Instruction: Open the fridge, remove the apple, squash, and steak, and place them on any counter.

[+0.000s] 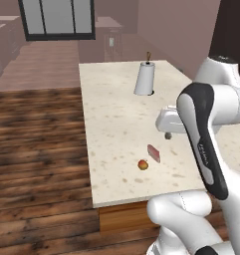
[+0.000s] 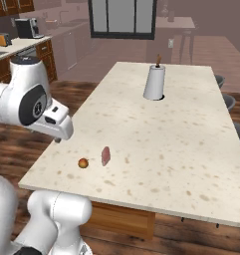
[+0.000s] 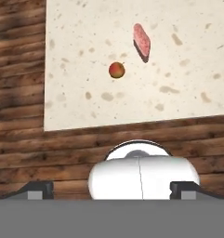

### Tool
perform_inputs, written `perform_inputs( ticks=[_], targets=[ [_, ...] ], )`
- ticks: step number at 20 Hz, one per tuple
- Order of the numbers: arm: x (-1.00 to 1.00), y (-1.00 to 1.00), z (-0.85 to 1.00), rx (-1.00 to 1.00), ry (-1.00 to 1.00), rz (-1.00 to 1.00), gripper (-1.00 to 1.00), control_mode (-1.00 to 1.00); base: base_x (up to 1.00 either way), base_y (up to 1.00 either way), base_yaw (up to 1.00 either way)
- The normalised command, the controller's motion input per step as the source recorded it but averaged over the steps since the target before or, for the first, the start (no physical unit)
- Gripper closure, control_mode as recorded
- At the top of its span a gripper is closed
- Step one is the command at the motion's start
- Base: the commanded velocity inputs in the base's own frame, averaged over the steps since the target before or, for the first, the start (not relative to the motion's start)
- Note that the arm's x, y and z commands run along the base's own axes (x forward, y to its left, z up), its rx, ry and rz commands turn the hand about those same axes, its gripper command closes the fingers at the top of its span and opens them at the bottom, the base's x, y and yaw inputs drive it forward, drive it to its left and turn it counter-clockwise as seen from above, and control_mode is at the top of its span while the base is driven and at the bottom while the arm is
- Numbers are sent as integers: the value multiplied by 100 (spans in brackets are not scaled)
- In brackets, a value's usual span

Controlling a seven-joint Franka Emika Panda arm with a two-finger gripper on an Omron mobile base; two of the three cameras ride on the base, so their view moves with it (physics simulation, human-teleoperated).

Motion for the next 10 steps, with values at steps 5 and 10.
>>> perform_inputs(
  ticks=[5, 10],
  targets=[
    [-25, -9, -1, 0, -11, 4, -100, -100, 0, 0, 0],
    [-24, 0, 2, -5, -45, 27, -100, -100, 0, 0, 0]
  ],
)
